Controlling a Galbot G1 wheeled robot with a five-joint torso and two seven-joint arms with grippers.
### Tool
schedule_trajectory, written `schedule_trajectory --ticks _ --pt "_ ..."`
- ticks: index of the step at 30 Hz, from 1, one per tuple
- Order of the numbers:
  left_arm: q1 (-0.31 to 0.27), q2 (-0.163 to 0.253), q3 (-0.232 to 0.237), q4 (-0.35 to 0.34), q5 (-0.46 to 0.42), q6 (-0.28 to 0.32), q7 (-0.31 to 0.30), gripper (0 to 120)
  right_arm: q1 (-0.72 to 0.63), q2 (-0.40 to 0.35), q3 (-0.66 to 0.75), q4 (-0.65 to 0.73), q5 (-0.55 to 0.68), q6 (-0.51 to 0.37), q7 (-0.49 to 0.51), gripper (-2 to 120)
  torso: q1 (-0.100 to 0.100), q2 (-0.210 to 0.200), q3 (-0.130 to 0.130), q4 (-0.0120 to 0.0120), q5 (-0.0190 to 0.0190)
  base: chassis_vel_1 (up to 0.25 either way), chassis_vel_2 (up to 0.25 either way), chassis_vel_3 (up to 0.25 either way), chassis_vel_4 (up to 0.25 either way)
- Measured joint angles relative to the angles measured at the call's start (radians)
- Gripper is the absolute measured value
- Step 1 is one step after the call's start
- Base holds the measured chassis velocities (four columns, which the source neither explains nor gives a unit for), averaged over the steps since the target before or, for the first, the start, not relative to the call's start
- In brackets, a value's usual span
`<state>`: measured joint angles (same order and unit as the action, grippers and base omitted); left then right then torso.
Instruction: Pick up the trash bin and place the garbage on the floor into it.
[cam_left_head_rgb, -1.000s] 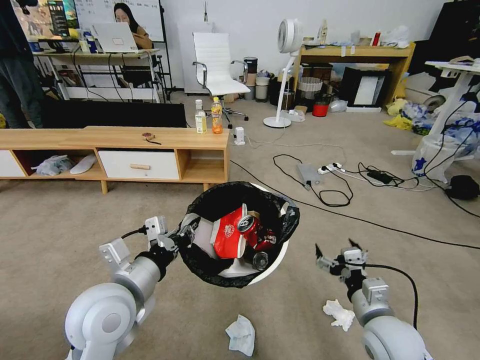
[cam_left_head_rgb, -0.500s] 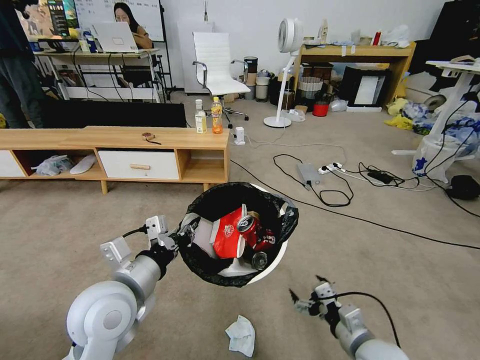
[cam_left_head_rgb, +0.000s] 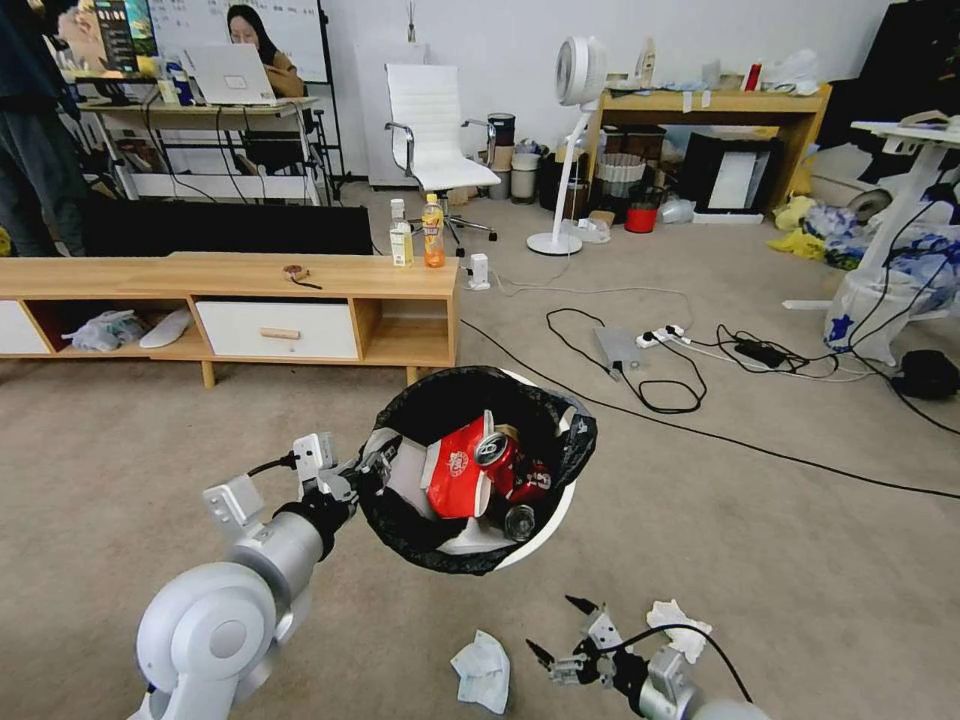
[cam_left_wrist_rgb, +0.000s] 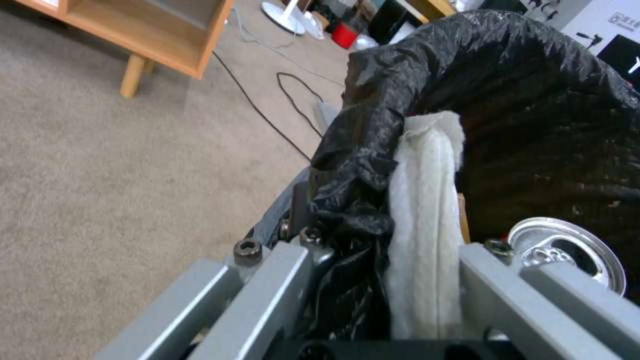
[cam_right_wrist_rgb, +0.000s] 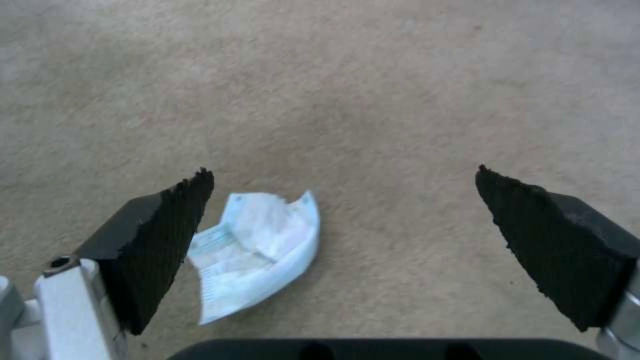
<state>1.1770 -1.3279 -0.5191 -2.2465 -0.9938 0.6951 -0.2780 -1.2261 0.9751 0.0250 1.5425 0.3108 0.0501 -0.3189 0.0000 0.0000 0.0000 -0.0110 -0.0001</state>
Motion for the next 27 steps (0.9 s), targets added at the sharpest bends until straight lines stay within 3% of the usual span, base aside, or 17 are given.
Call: schedule_trajectory --ticks 27 --pt "0.048 -0.027 0.016 -0.009 0.033 -0.003 0.005 7 0.162 0.065 -0.237 -0.187 0.088 -0.032 0.024 100 0.0 0.0 0.0 0.0001 0.0001 0.0 0.0 0.0 0.0"
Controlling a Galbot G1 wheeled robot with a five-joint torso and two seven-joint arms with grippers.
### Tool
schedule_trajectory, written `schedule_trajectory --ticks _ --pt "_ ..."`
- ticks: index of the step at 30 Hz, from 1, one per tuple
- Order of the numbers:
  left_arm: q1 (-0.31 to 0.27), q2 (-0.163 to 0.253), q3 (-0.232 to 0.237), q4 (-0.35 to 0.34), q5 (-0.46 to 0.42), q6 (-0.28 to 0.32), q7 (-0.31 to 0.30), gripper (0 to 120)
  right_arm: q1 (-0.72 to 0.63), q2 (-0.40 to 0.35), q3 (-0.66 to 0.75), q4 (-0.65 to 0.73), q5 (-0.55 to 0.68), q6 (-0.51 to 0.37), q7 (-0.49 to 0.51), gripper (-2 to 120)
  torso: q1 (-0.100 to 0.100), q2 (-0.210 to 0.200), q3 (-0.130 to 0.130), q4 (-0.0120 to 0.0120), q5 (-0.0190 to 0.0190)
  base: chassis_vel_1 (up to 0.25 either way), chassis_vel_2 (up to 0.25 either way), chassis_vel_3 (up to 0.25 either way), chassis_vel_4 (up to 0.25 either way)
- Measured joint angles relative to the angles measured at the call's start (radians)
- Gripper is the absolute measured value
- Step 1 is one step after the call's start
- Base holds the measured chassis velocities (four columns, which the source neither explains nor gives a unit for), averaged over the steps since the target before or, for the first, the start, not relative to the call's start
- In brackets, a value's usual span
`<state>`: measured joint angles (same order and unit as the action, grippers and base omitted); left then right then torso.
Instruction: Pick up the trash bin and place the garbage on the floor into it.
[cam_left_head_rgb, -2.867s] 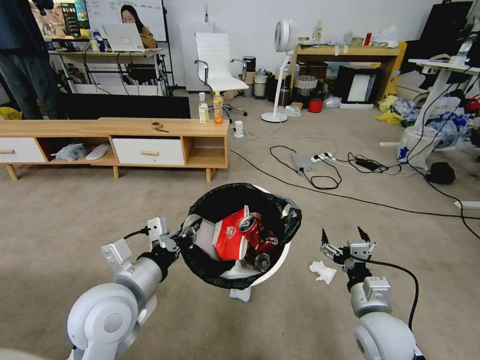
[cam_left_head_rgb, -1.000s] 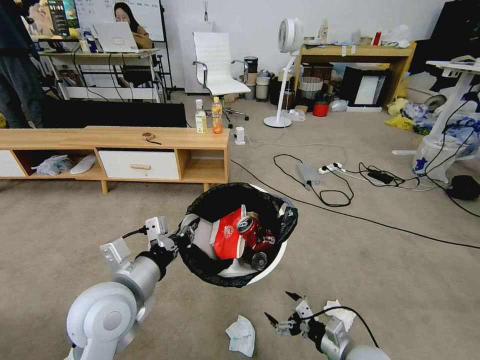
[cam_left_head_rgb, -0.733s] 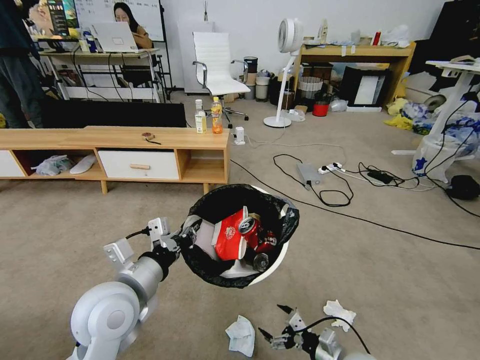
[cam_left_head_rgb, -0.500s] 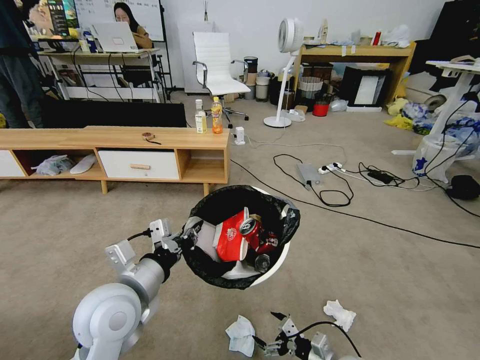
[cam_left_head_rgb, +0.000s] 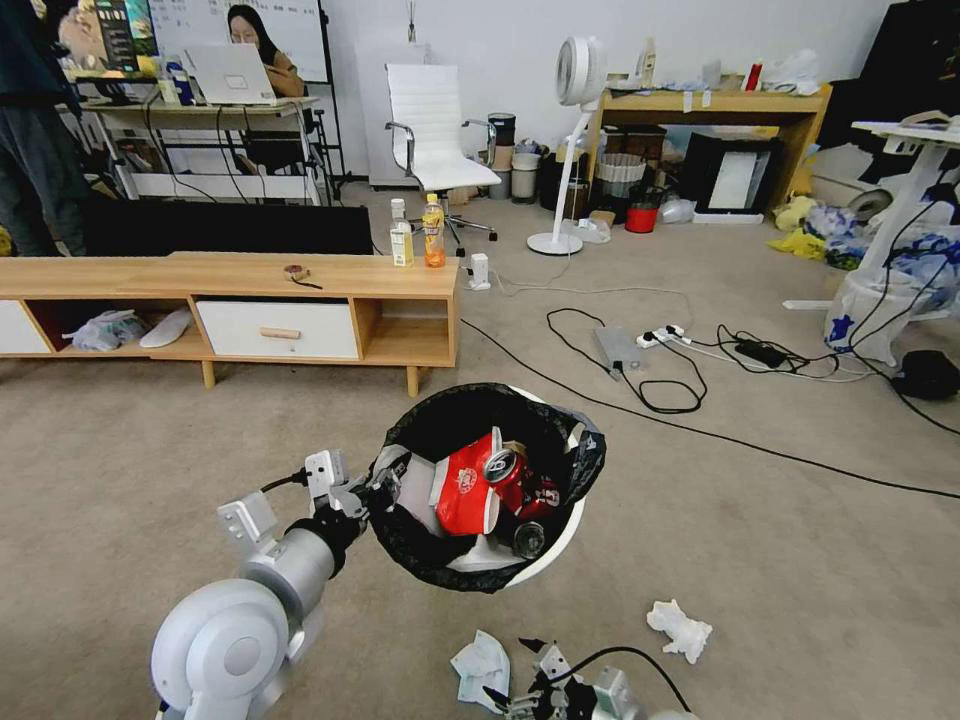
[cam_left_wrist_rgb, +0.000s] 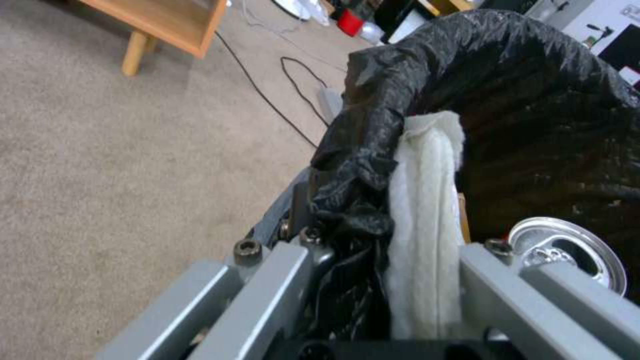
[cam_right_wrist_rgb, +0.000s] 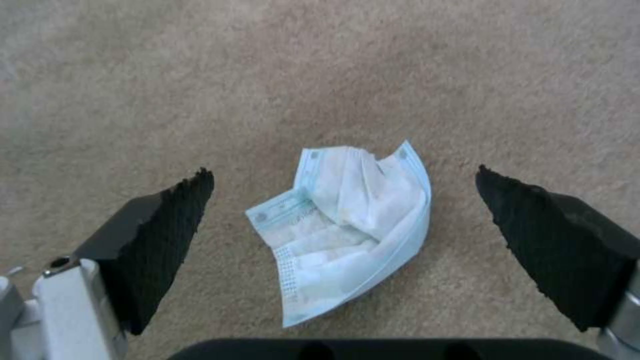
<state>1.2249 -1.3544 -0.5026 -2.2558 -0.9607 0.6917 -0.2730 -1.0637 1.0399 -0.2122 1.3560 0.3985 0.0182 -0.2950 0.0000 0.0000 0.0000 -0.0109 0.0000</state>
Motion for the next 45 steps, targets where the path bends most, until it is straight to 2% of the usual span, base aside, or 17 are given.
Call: schedule_trajectory --ticks 5,13,21,40,42,45 --pt "0.006 -0.001 0.009 0.0 0.007 -0.001 0.002 7 0.03 0.023 -0.028 -0.045 0.006 -0.001 0.001 100 0.0 0.0 0.0 -0.0002 -0.0002 0.0 0.0 0.0 0.0" --pt "0.002 -0.01 0.013 0.012 0.019 -0.005 0.013 7 0.08 0.153 -0.047 -0.19 0.019 -0.005 0.007 100 0.0 0.0 0.0 -0.0001 0.0 0.0 0.0 0.0 0.0" --pt "0.002 -0.007 0.008 0.014 0.019 -0.006 0.015 7 0.104 0.213 -0.031 -0.293 0.002 0.007 0.003 100 0.0 0.0 0.0 0.0 -0.0001 0.0 0.0 0.0 0.0" --pt "-0.005 -0.01 0.005 0.015 0.017 -0.008 0.016 7 0.081 0.191 0.023 -0.324 -0.027 0.024 -0.003 99 0.0 0.0 0.0 -0.0002 0.0 0.0 0.0 0.0 0.0" --pt "-0.004 -0.011 0.005 0.014 0.017 -0.008 0.016 7 0.079 0.19 0.025 -0.323 -0.03 0.024 -0.004 96 0.0 0.0 0.0 -0.0001 0.0 0.0 0.0 0.0 0.0" --pt "-0.002 -0.011 0.004 0.009 0.017 -0.008 0.016 7 0.074 0.19 0.031 -0.318 -0.041 0.023 -0.012 79 0.0 0.0 0.0 -0.0001 0.0 0.0 0.0 0.0 0.0"
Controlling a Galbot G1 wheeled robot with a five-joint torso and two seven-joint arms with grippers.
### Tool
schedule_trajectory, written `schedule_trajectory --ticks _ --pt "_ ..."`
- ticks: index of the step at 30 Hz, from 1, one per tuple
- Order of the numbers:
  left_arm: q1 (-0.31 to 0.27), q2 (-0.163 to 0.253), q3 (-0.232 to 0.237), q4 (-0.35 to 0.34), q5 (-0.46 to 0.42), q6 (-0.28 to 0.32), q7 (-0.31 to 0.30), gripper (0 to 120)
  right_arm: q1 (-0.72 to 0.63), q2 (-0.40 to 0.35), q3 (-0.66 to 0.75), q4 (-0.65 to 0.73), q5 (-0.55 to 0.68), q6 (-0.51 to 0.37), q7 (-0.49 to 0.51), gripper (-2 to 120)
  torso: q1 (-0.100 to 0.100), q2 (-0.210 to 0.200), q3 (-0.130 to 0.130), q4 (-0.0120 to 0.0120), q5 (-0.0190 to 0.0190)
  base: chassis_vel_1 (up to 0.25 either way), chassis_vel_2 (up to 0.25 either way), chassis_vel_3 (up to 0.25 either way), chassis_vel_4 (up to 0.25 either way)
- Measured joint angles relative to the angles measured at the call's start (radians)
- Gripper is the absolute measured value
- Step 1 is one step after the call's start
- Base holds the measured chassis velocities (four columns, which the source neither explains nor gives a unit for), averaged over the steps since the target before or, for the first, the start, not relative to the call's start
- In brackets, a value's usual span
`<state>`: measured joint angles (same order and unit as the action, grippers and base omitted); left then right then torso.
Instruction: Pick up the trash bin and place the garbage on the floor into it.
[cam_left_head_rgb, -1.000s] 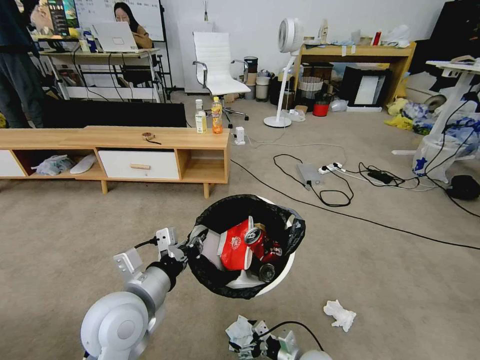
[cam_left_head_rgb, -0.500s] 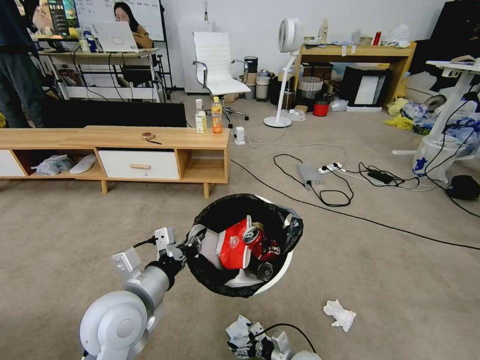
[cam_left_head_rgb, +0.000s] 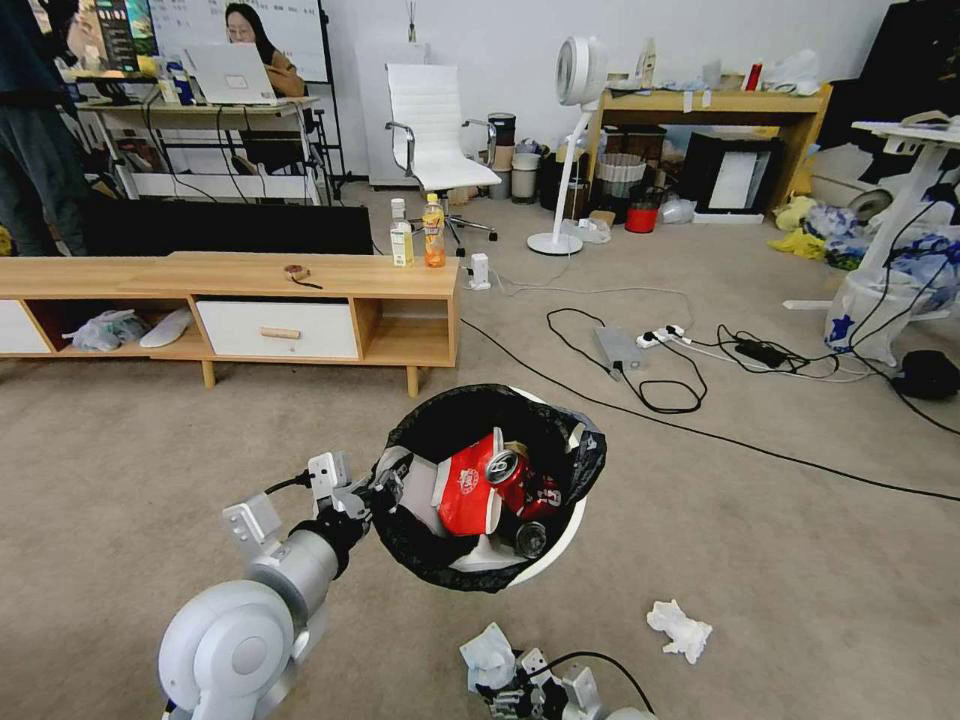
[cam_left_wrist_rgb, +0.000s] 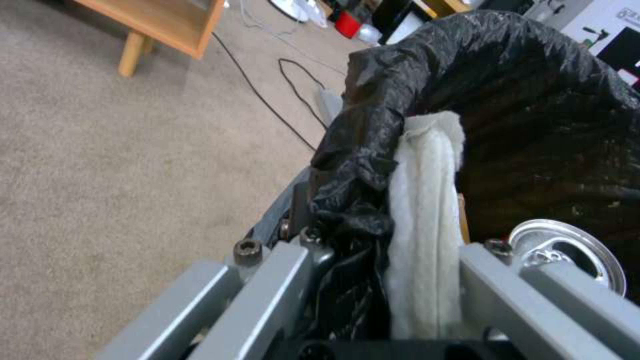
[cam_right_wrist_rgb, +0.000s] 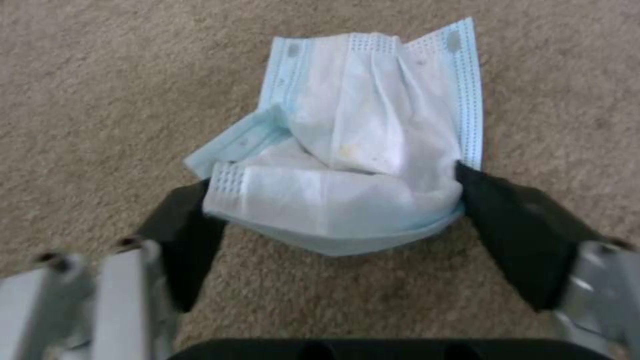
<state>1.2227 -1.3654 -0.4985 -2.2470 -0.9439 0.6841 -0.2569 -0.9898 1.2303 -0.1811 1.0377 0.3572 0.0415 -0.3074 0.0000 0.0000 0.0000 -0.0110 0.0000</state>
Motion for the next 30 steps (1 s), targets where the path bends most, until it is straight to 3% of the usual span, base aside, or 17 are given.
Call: schedule_trajectory --ticks 3,5,10,12,18,21,30 --pt "0.0 0.0 0.0 -0.001 0.0 0.0 0.0 7 -0.001 0.0 0.001 0.002 -0.001 0.0 -0.002 72 0.0 0.0 0.0 0.0 0.0 0.0 0.0 0.0 0.0" --pt "0.001 0.0 -0.001 -0.001 0.0 0.0 0.0 7 -0.002 0.001 0.003 0.006 -0.001 0.0 -0.004 60 0.0 0.0 0.0 0.0 0.0 0.0 0.0 0.0 0.0" --pt "0.001 0.0 0.0 -0.001 0.002 0.0 0.0 7 -0.001 0.001 0.006 0.009 0.0 0.0 -0.005 47 0.0 0.0 0.0 0.0 0.0 0.0 0.0 0.0 0.0" --pt "0.0 -0.001 0.001 -0.001 0.002 0.0 0.0 7 0.002 -0.001 0.008 0.009 0.0 0.0 -0.007 35 0.0 0.0 0.0 0.0 0.0 0.0 0.0 0.0 0.0" --pt "-0.001 -0.001 0.001 0.003 0.003 0.0 0.0 7 0.006 -0.005 0.009 0.009 -0.001 0.001 -0.01 18 0.0 0.0 0.0 0.0 -0.0001 0.0 0.0 0.0 0.0" --pt "-0.004 -0.001 0.002 0.005 0.004 0.0 0.001 7 0.013 -0.012 0.022 0.021 -0.001 0.003 -0.01 4 0.0 0.0 0.0 0.0001 0.0 0.0 0.0 0.0 0.0" --pt "-0.006 0.004 0.001 0.007 0.002 0.0 0.001 7 0.016 -0.08 0.122 0.167 0.004 0.001 0.01 0 0.0 0.0 0.0 0.0001 0.0 0.0 0.0 0.0 0.0"
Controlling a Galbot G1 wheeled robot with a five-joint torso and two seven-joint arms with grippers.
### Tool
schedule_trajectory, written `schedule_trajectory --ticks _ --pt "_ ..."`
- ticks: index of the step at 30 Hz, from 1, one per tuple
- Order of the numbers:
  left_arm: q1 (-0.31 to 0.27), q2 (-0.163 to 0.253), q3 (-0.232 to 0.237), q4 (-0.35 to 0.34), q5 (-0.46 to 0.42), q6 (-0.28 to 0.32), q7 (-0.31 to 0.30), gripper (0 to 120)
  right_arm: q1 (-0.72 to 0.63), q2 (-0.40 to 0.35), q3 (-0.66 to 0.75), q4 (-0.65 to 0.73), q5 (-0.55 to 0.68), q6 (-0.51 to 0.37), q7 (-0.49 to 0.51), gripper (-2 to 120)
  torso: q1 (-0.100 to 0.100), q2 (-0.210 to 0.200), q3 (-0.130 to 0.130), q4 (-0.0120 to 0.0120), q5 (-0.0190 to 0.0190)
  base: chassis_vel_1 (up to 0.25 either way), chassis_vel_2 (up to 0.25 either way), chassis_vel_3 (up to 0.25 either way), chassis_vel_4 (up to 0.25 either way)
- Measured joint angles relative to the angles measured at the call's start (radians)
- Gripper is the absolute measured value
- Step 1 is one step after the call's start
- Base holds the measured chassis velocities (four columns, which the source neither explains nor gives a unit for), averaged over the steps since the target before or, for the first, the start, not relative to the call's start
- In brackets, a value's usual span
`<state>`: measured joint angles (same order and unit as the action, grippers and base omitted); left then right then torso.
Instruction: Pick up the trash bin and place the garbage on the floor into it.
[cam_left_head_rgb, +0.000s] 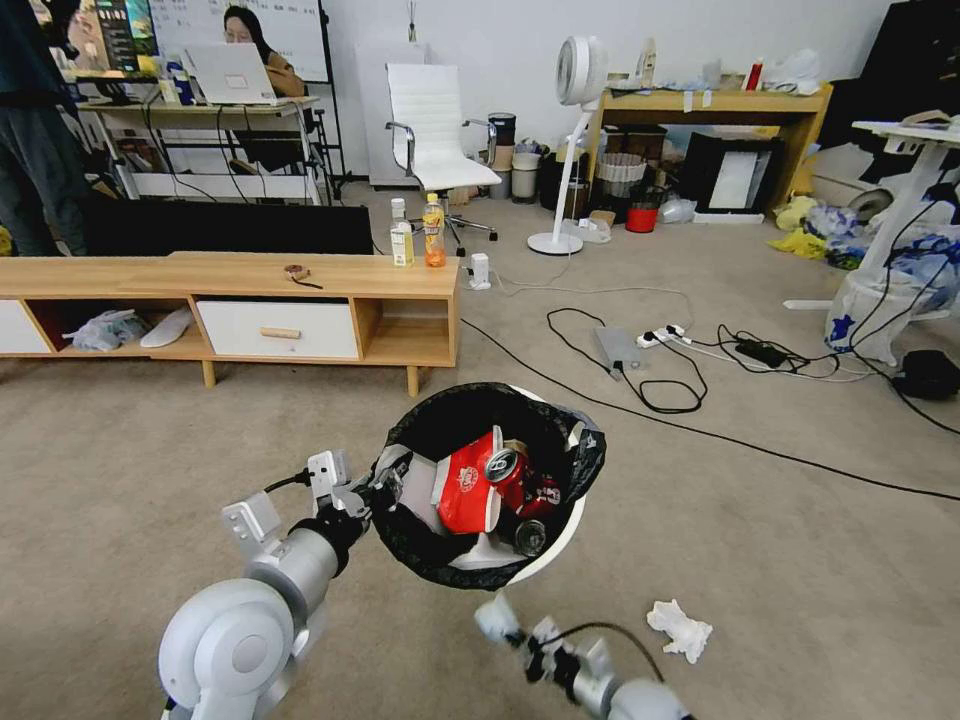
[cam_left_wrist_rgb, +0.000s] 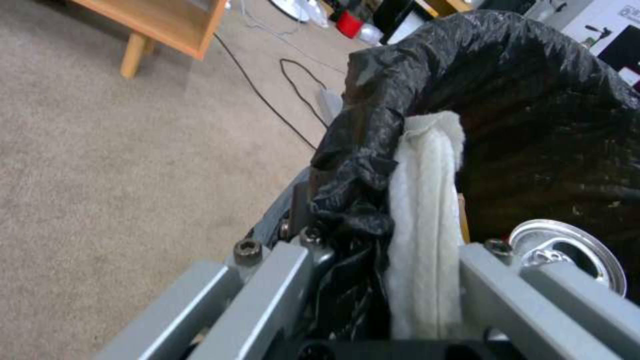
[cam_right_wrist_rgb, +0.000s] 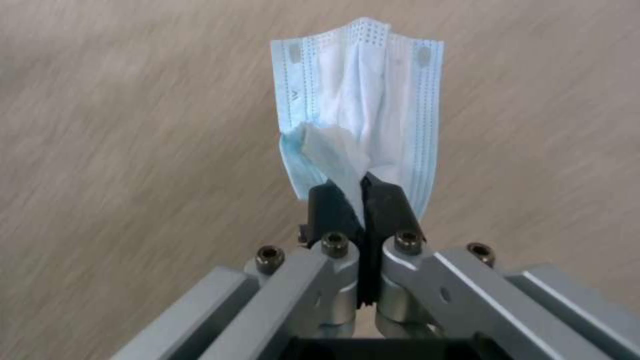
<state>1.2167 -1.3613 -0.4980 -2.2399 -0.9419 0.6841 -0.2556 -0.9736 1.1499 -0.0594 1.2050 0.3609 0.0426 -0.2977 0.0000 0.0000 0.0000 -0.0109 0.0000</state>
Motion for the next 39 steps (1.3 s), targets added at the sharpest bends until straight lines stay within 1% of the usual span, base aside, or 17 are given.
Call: schedule_trajectory --ticks 4,6,7,10,17,22,23,25,29,31,32,34,35,36,37,38,39 --pt "0.0 -0.001 0.001 0.0 0.0 0.0 0.0 7 -0.005 -0.02 0.047 0.051 0.003 -0.002 0.008 0 0.0 0.0 0.0 0.0 0.0 0.0 0.0 0.0 0.0" --pt "0.002 -0.001 0.001 0.0 -0.001 0.0 0.0 7 -0.023 -0.046 0.134 0.123 0.008 0.001 0.015 0 0.0 0.0 0.0 -0.0001 0.0 0.0 0.0 0.0 0.0" --pt "0.002 -0.001 0.001 0.0 -0.001 0.0 0.0 7 -0.023 -0.046 0.134 0.123 0.008 0.001 0.015 0 0.0 0.0 0.0 -0.0001 0.0 0.0 0.0 0.0 0.0" --pt "0.009 0.007 -0.005 -0.006 -0.003 0.0 -0.001 7 -0.043 -0.064 0.207 0.162 0.013 0.025 0.019 0 0.0 0.0 0.0 0.0 0.0002 0.0 0.0 0.0 0.0" --pt "0.013 0.015 -0.017 -0.017 -0.013 0.0 -0.004 7 -0.058 -0.086 0.283 0.174 0.036 0.059 0.033 0 0.0 0.0 0.0 -0.0001 0.0002 0.0 0.0 0.0 0.0" --pt "0.014 0.026 -0.027 -0.025 -0.026 0.0 -0.007 7 -0.061 -0.088 0.391 0.17 0.052 0.075 0.044 0 0.0 0.0 0.0 -0.0001 0.0002 0.0 0.0 0.0 0.0" --pt "0.014 0.026 -0.027 -0.025 -0.026 0.0 -0.007 7 -0.061 -0.088 0.391 0.17 0.052 0.075 0.044 0 0.0 0.0 0.0 -0.0001 0.0002 0.0 0.0 0.0 0.0" --pt "0.014 0.032 -0.029 -0.026 -0.03 0.0 -0.009 7 -0.057 -0.086 0.446 0.179 0.056 0.082 0.044 0 0.0 0.0 0.0 -0.0002 0.0002 0.0 0.0 0.0 0.0" --pt "0.014 0.036 -0.029 -0.026 -0.031 0.0 -0.009 7 -0.049 -0.091 0.49 0.215 0.067 0.082 0.046 0 0.0 0.0 0.0 0.0 0.0001 0.0 0.0 0.0 0.0" --pt "0.013 0.038 -0.027 -0.024 -0.032 0.0 -0.01 7 -0.047 -0.109 0.512 0.284 0.08 0.083 0.046 0 0.0 0.0 0.0 0.0 0.0001 0.0 0.0 0.0 0.0" --pt "0.013 0.038 -0.027 -0.024 -0.032 0.0 -0.01 7 -0.047 -0.109 0.512 0.284 0.08 0.083 0.046 0 0.0 0.0 0.0 0.0 0.0001 0.0 0.0 0.0 0.0" --pt "0.012 0.04 -0.026 -0.02 -0.032 0.001 -0.011 7 -0.047 -0.125 0.524 0.396 0.104 0.079 0.045 0 0.0 0.0 0.0 -0.0001 0.0 0.0 0.0 0.0 0.0" --pt "0.012 0.04 -0.026 -0.02 -0.032 0.001 -0.011 7 -0.047 -0.125 0.524 0.396 0.104 0.079 0.045 0 0.0 0.0 0.0 -0.0001 0.0 0.0 0.0 0.0 0.0" --pt "0.012 0.041 -0.026 -0.018 -0.032 0.001 -0.012 7 -0.048 -0.133 0.526 0.45 0.116 0.075 0.045 0 0.0 0.0 0.0 0.0002 -0.0001 0.0 0.0 0.0 0.0" --pt "0.012 0.041 -0.026 -0.018 -0.032 0.001 -0.012 7 -0.048 -0.133 0.526 0.45 0.116 0.075 0.045 0 0.0 0.0 0.0 0.0002 -0.0001 0.0 0.0 0.0 0.0" --pt "0.012 0.043 -0.026 -0.016 -0.032 0.001 -0.012 7 -0.05 -0.144 0.526 0.52 0.131 0.069 0.044 0 0.0 0.0 0.0 0.0002 -0.0001 0.0 0.0 0.0 0.0" --pt "0.012 0.043 -0.026 -0.016 -0.032 0.001 -0.012 7 -0.05 -0.144 0.526 0.52 0.131 0.069 0.044 0 0.0 0.0 0.0 0.0002 -0.0001 0.0 0.0 0.0 0.0"
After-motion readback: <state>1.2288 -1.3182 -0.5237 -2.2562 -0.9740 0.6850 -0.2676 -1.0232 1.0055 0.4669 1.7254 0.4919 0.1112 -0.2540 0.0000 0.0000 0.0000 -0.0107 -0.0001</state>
